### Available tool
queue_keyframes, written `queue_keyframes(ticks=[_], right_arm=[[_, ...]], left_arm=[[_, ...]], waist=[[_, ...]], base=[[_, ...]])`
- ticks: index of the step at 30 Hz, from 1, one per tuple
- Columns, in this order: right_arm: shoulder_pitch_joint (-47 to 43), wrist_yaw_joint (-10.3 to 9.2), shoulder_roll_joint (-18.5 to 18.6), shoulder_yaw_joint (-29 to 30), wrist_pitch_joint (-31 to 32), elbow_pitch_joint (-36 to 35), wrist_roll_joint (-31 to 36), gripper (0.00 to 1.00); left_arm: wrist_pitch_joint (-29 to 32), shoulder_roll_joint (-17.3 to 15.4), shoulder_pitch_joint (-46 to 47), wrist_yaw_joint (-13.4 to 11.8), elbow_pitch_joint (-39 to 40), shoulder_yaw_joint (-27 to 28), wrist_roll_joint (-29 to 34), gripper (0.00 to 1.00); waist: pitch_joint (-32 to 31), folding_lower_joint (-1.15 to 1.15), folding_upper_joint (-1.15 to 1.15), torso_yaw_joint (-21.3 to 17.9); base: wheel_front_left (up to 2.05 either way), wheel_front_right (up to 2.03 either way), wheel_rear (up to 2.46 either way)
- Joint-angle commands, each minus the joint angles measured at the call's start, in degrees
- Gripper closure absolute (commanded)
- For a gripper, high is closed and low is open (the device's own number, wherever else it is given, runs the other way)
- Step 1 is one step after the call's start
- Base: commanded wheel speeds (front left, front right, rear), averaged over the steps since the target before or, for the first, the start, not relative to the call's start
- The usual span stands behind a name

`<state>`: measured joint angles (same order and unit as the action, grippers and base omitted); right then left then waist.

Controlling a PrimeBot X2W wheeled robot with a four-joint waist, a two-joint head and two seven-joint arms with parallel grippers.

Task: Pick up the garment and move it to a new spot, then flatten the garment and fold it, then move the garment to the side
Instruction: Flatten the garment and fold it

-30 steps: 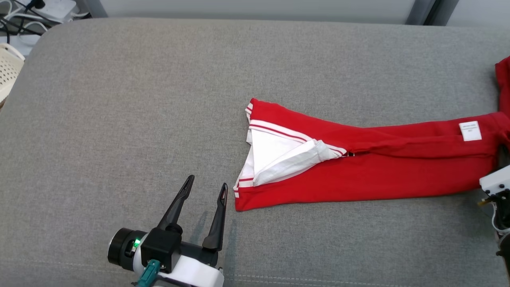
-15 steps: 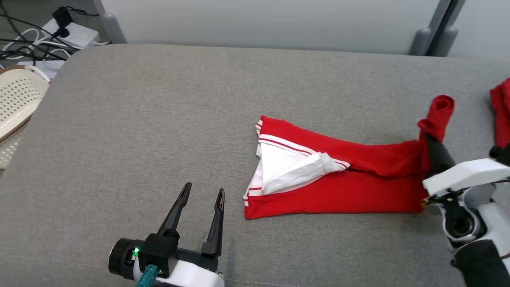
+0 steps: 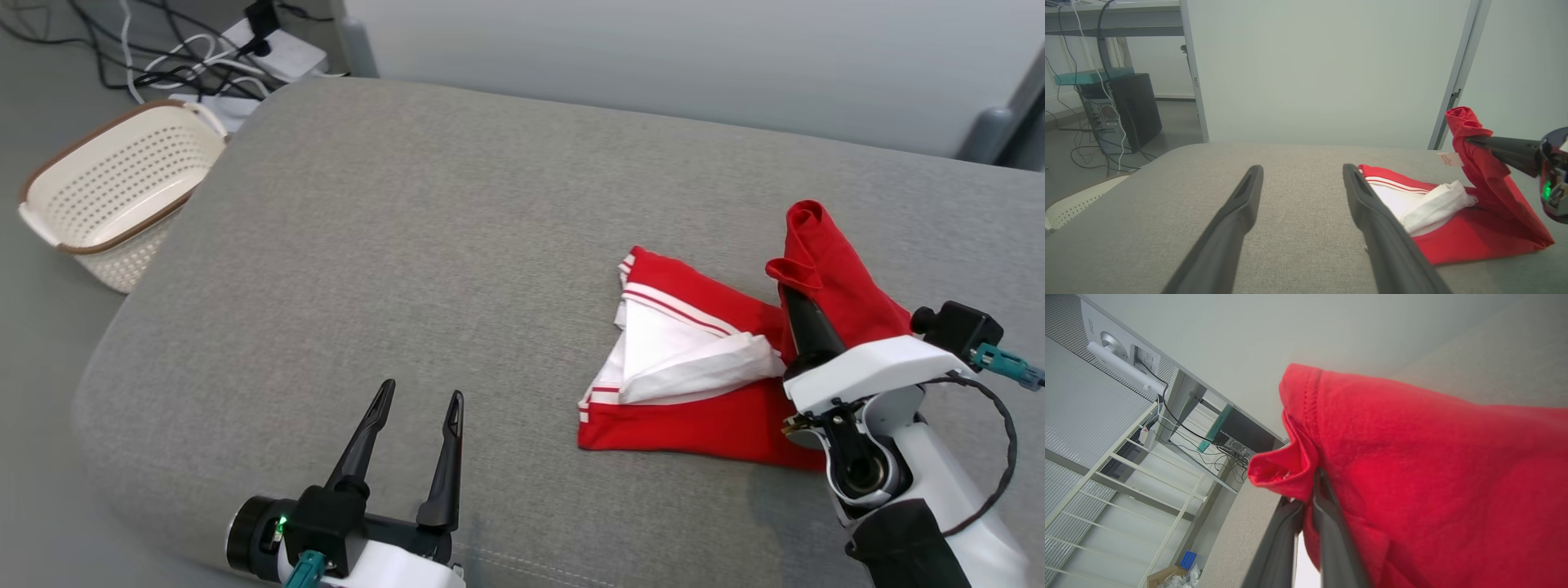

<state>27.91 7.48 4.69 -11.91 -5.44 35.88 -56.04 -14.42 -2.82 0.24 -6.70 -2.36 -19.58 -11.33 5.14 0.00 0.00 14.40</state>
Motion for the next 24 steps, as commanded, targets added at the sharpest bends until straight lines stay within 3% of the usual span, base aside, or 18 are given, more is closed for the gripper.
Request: queue_keyframes(ticks=[1, 8, 18, 21, 22, 23, 24], right_arm=[[2.1, 0.01, -0.7, -1.3, -0.8, -1.0, 0.6, 1.0], [4.3, 0.01, -1.7, -4.0, -3.3, 3.9, 3.0, 1.0], [7.1, 0.01, -1.8, -14.4, -7.3, 12.9, -6.1, 1.0], [8.3, 0.01, -1.8, -17.6, -8.1, 16.1, -8.8, 0.56], [8.5, 0.01, -1.8, -18.7, -8.3, 16.7, -10.0, 0.18], [8.8, 0.01, -1.8, -19.7, -8.5, 17.2, -11.0, 0.0], [9.0, 0.01, -1.8, -20.8, -8.7, 17.4, -12.1, 0.0]], left_arm=[[-0.6, -0.1, 1.3, -0.6, 1.7, 1.6, -0.8, 0.0], [-0.6, -0.1, 1.4, -1.1, 1.6, 1.2, -1.5, 0.0], [-0.6, -0.1, 1.4, -1.0, 0.8, 0.3, -1.8, 0.0], [-0.6, -0.1, 1.5, -0.9, 0.7, 0.3, -1.9, 0.0], [-0.6, -0.1, 1.5, -0.9, 0.7, 0.3, -1.9, 0.0], [-0.6, -0.1, 1.5, -1.0, 0.6, 0.3, -1.9, 0.0], [-0.6, -0.1, 1.4, -1.0, 0.6, 0.4, -1.9, 0.0]], waist=[[0.5, 0.0, 0.0, 1.5], [1.1, 0.0, 0.0, 5.4], [0.9, 0.0, 0.0, 8.5], [0.8, 0.0, 0.0, 8.8], [0.8, 0.0, 0.0, 8.9], [0.8, 0.0, 0.0, 8.9], [0.7, 0.0, 0.0, 8.8]], base=[[0.0, 0.0, 0.0], [0.0, 0.0, 0.0], [0.0, 0.0, 0.0], [0.0, 0.0, 0.0], [0.0, 0.0, 0.0], [0.0, 0.0, 0.0], [0.0, 0.0, 0.0]])
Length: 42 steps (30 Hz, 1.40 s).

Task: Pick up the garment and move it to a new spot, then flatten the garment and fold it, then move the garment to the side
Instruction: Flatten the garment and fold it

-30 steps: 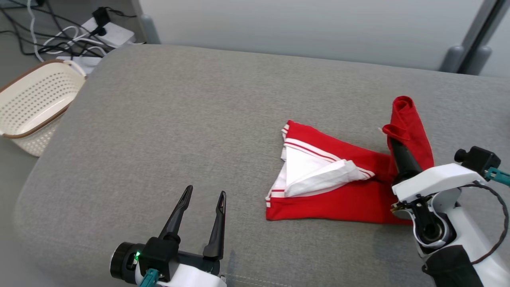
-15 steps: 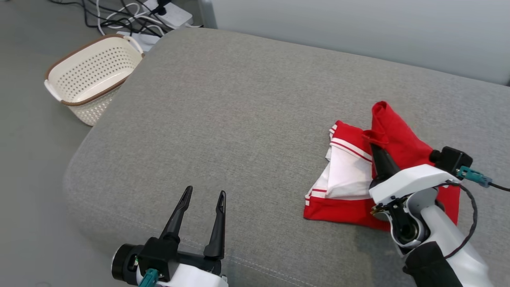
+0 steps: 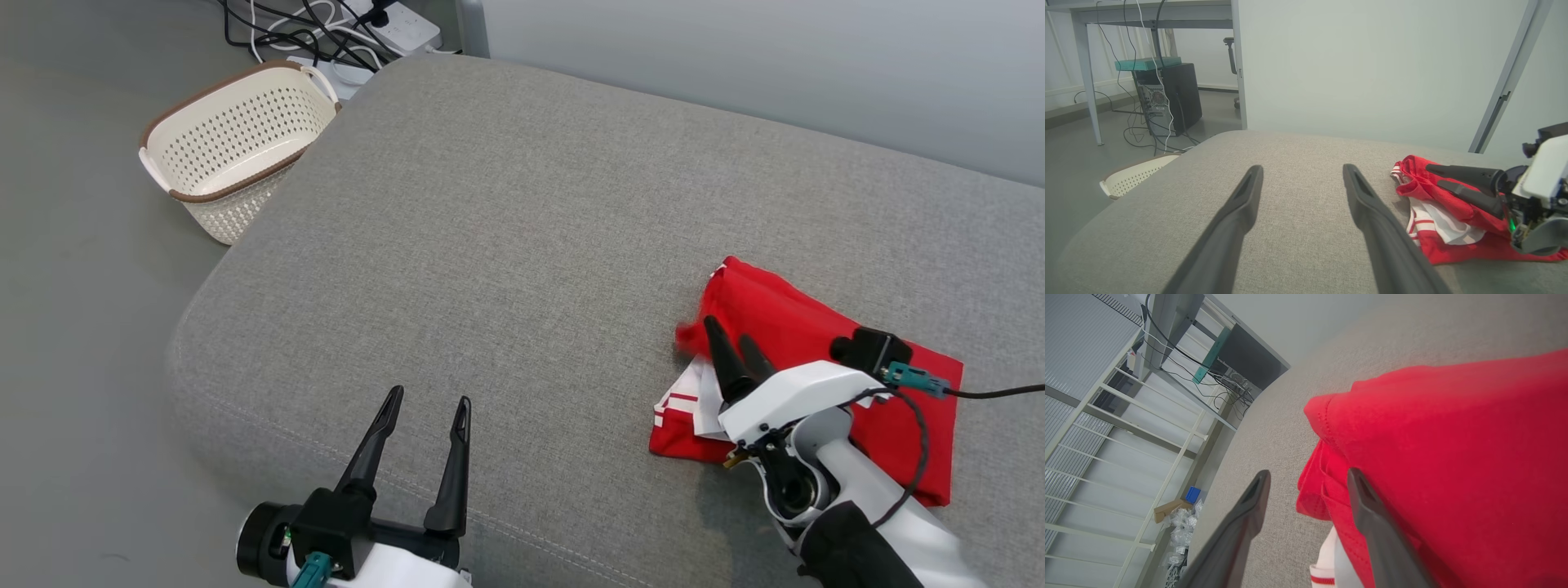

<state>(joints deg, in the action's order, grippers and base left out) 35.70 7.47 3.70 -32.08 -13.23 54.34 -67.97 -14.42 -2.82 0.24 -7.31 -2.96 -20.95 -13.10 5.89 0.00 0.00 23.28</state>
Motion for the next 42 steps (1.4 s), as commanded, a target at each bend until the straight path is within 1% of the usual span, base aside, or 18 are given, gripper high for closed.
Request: queue_keyframes(ticks=[1, 7, 9, 11, 14, 17, 18, 19, 22, 25, 29, 37, 42], right_arm=[[1.3, 0.02, -0.8, -1.9, -1.0, -1.1, -1.4, 0.0], [0.1, 0.02, -0.8, -11.4, -0.7, -6.7, -9.6, 0.0], [0.0, 0.02, -0.8, -14.3, -0.8, -9.0, -11.3, 0.0], [0.3, 0.02, -0.8, -16.5, -1.1, -10.3, -11.5, 0.0], [1.1, 0.02, -0.8, -17.6, -1.6, -10.5, -8.2, 0.0], [0.8, 0.02, -0.7, -15.0, -1.7, -13.0, -3.6, 0.0], [0.8, 0.02, -0.7, -15.0, -1.7, -13.0, -3.6, 0.0], [0.2, 0.02, -0.4, -13.4, -1.7, -13.8, -1.9, 0.0], [-1.9, 0.02, 1.2, -8.1, -1.7, -15.2, 5.3, 0.0], [-4.4, 0.02, 2.2, -2.6, -1.8, -16.3, 13.5, 0.0], [-7.8, 0.02, 2.5, 2.4, -1.8, -17.9, 20.0, 0.0], [-12.1, 0.02, 4.9, 8.6, -1.8, -21.9, 33.4, 0.0], [-14.9, 0.02, 5.5, 12.3, -1.8, -26.9, 40.4, 0.0]], left_arm=[[-0.6, -0.1, 1.3, -0.4, 1.2, 1.7, -0.1, 0.0], [-0.6, -0.1, 1.1, -0.5, 1.0, 2.3, 0.2, 0.0], [-0.6, -0.1, 1.0, -0.5, 1.0, 2.4, 0.3, 0.0], [-0.6, -0.1, 0.9, -0.4, 0.9, 2.6, 0.4, 0.0], [-0.6, -0.1, 0.7, -0.6, 0.9, 3.0, 0.4, 0.0], [-0.6, -0.1, 0.7, -0.8, 0.9, 3.7, 0.0, 0.0], [-0.6, -0.1, 0.7, -0.8, 0.9, 3.7, 0.0, 0.0], [-0.6, -0.1, 0.8, -0.9, 0.8, 4.1, -0.1, 0.0], [-0.6, -0.1, 1.3, -1.4, 0.4, 5.7, -0.5, 0.0], [-0.6, -0.1, 2.0, -1.2, 0.3, 7.4, -0.4, 0.0], [-0.6, -0.1, 2.4, -0.6, -0.2, 9.5, -0.9, 0.0], [-0.6, -0.1, 2.0, 0.1, -1.6, 11.5, -2.7, 0.0], [-0.6, -0.1, 1.8, 0.0, -2.1, 11.4, -2.8, 0.0]], waist=[[-0.1, 0.0, 0.0, -0.1], [-1.1, 0.0, 0.0, -1.8], [-1.4, 0.0, 0.0, -2.7], [-1.8, 0.0, 0.0, -3.7], [-2.5, 0.0, 0.0, -5.5], [-2.9, 0.0, 0.0, -7.8], [-2.9, 0.0, 0.0, -7.8], [-3.0, 0.0, 0.0, -8.6], [-3.3, 0.0, 0.0, -11.4], [-3.6, 0.0, 0.0, -14.1], [-4.1, 0.0, 0.0, -17.6], [-5.8, 0.0, 0.0, -23.5], [-6.5, 0.0, 0.0, -25.8]], base=[[0.0, 0.0, 0.0], [0.0, 0.0, 0.0], [0.0, 0.0, 0.0], [0.0, 0.0, 0.0], [0.0, 0.0, 0.0], [0.0, 0.0, 0.0], [0.0, 0.0, 0.0], [0.0, 0.0, 0.0], [0.0, 0.0, 0.0], [0.0, 0.0, 0.0], [0.0, 0.0, 0.0], [0.0, 0.0, 0.0], [0.0, 0.0, 0.0]])
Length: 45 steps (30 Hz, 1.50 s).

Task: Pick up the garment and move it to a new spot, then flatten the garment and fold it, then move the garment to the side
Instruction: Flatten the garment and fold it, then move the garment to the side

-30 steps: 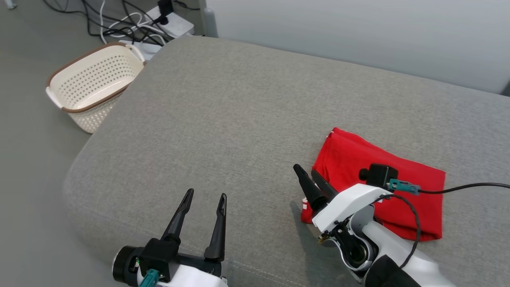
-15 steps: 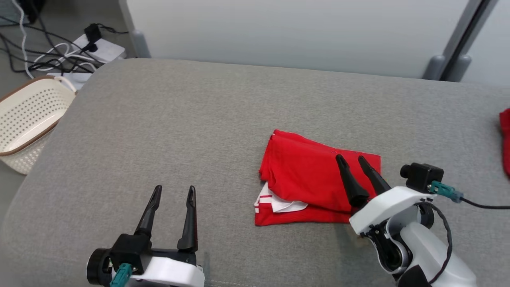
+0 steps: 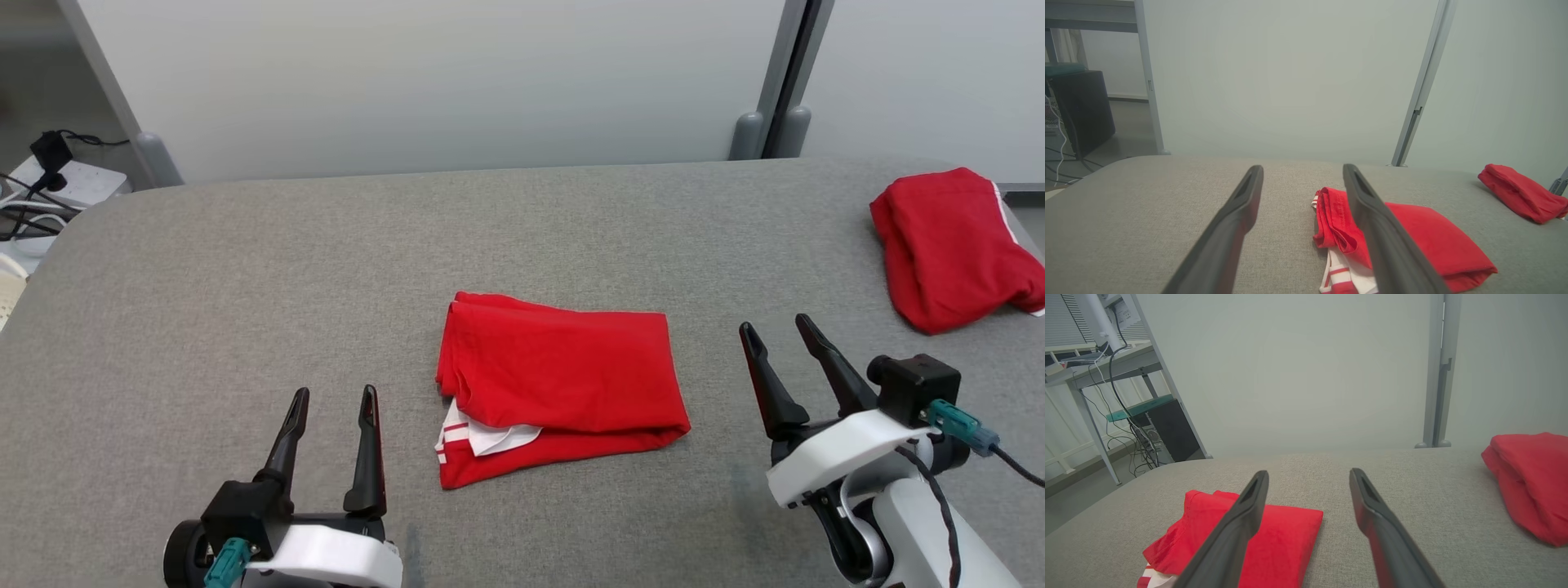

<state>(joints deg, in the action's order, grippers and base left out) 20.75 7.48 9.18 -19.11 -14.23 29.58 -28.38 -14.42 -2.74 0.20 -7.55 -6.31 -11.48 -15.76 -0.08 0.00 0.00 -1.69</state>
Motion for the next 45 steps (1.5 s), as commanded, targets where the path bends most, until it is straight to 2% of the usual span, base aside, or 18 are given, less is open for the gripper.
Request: queue_keyframes(ticks=[1, 6, 7, 14, 19, 45], right_arm=[[-0.7, 0.01, 0.0, -0.3, -0.8, -3.4, 1.7, 0.0], [-4.8, 0.01, 0.8, 3.2, -0.8, -10.1, 5.1, 0.0], [-7.8, 0.01, 0.6, 5.8, -0.8, -13.2, 6.8, 0.0], [-14.3, 0.01, -0.3, 8.2, -0.8, -16.6, 9.0, 0.0], [-16.8, 0.01, -1.3, 8.8, -0.8, -17.6, 9.5, 0.0], [-17.0, 0.01, -1.7, 9.5, -0.8, -16.8, 9.7, 0.0]], left_arm=[[-0.6, -0.1, 1.8, 0.2, 1.2, 2.0, -0.2, 0.0], [-0.6, -0.1, 1.7, 1.0, 1.3, 2.3, 0.1, 0.0], [-0.6, -0.1, 1.3, 1.4, 2.2, 2.8, 0.6, 0.0], [-0.6, -0.1, -2.0, 2.0, 3.6, 2.9, 0.3, 0.0], [-0.6, -0.1, -3.8, 2.4, 4.2, 2.9, 1.6, 0.0], [-0.6, -0.1, -4.0, 2.5, 3.8, 2.6, 3.9, 0.0]], waist=[[-0.7, 0.0, 0.0, -1.2], [-1.5, 0.0, 0.0, -1.7], [-2.2, 0.0, 0.0, -1.7], [-3.1, 0.0, 0.0, -1.2], [-3.3, 0.0, 0.0, -1.0], [-3.7, 0.0, 0.0, 0.0]], base=[[0.0, 0.0, 0.0], [0.0, 0.0, 0.0], [0.0, 0.0, 0.0], [0.0, 0.0, 0.0], [0.0, 0.0, 0.0], [0.0, 0.0, 0.0]])
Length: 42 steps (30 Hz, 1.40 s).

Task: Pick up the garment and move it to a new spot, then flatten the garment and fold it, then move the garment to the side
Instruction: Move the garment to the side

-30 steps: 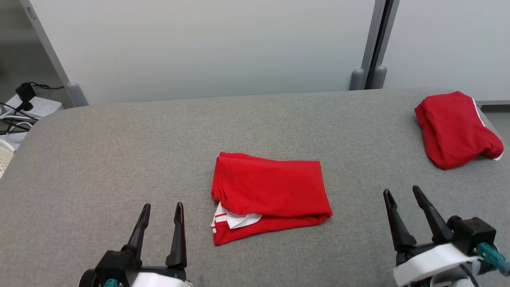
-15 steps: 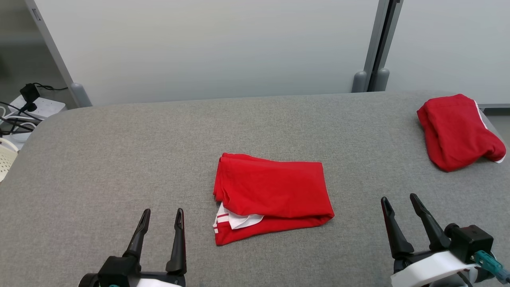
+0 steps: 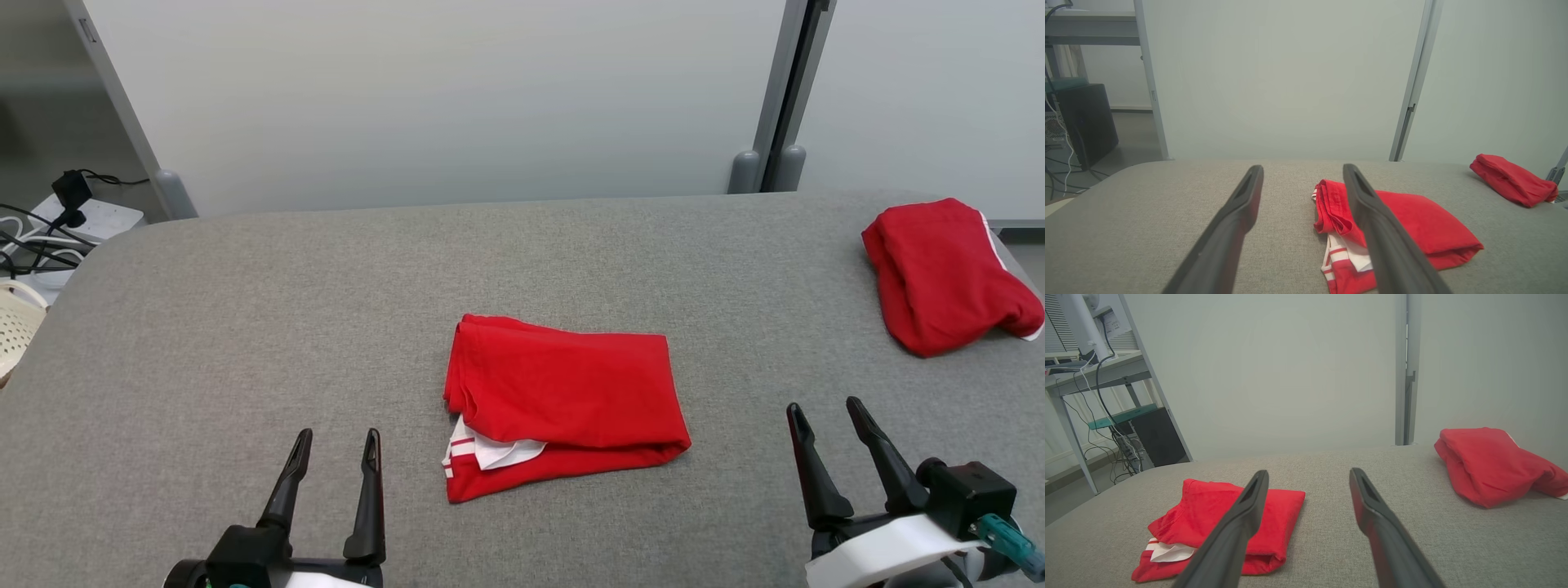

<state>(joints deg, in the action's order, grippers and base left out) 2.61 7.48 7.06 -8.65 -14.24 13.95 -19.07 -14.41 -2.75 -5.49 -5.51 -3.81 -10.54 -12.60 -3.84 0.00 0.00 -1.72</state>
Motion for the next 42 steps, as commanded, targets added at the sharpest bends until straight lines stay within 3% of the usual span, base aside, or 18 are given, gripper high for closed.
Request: queue_keyframes(ticks=[1, 5, 14, 18, 23, 35, 36, 37, 38, 42], right_arm=[[1.2, 0.01, 0.4, -0.8, -0.8, -1.1, 0.3, 0.0], [3.0, 0.01, -0.2, -2.2, -0.8, 2.3, -1.1, 0.0], [17.6, 0.01, -2.1, -9.4, -0.4, 22.5, -13.3, 0.0], [21.7, 0.01, -1.9, -12.6, 1.0, 28.1, -18.3, 0.0], [30.8, 0.01, 0.8, -17.2, 3.3, 41.7, -29.6, 0.0], [34.5, 0.01, 1.9, -19.6, 6.6, 50.8, -37.9, 0.0], [34.6, 0.01, 1.8, -19.8, 6.7, 50.8, -38.2, 0.05], [34.6, 0.01, 1.8, -20.2, 6.8, 50.7, -38.5, 0.57], [34.8, 0.01, 2.1, -21.4, 6.5, 50.0, -38.5, 1.0], [36.8, 0.01, 5.3, -27.8, 0.4, 46.5, -34.3, 1.0]], left_arm=[[-0.6, -0.1, 1.7, 0.4, 1.4, 1.6, 0.8, 0.0], [-0.6, -0.1, 1.8, 0.1, 1.6, 1.8, 0.8, 0.0], [-0.6, -0.1, 3.4, 0.6, 1.6, -0.3, 2.2, 0.0], [-0.6, -0.1, 4.0, 0.5, 1.7, -1.4, 1.9, 0.0], [-0.6, -0.1, 7.3, 0.3, 2.8, -4.7, 1.7, 0.0], [-0.6, -0.1, 10.1, -0.5, 3.2, -6.9, 1.0, 0.0], [-0.6, -0.1, 10.1, -0.6, 3.2, -6.9, 1.0, 0.0], [-0.6, -0.1, 10.2, -0.6, 3.2, -6.9, 1.0, 0.0], [-0.6, -0.1, 10.2, -0.7, 3.2, -6.8, 1.0, 0.0], [-0.6, -0.1, 10.0, -0.9, 3.6, -6.2, 1.5, 0.0]], waist=[[0.1, 0.0, 0.0, 0.1], [0.5, 0.0, 0.0, -0.1], [2.7, 0.0, 0.0, 1.7], [3.4, 0.0, 0.0, 3.5], [7.9, 0.0, 0.0, 9.9], [11.2, 0.0, 0.0, 16.2], [11.2, 0.0, 0.0, 16.4], [11.1, 0.0, 0.0, 16.5], [11.1, 0.0, 0.0, 16.6], [10.3, 0.0, 0.0, 16.0]], base=[[0.0, 0.0, 0.0], [0.0, 0.0, 0.0], [0.0, 0.0, 0.0], [0.0, 0.0, 0.0], [0.0, 0.0, 0.0], [0.0, 0.0, 0.0], [0.0, 0.0, 0.0], [0.0, 0.0, 0.0], [0.0, 0.0, 0.0], [0.0, 0.0, 0.0]])
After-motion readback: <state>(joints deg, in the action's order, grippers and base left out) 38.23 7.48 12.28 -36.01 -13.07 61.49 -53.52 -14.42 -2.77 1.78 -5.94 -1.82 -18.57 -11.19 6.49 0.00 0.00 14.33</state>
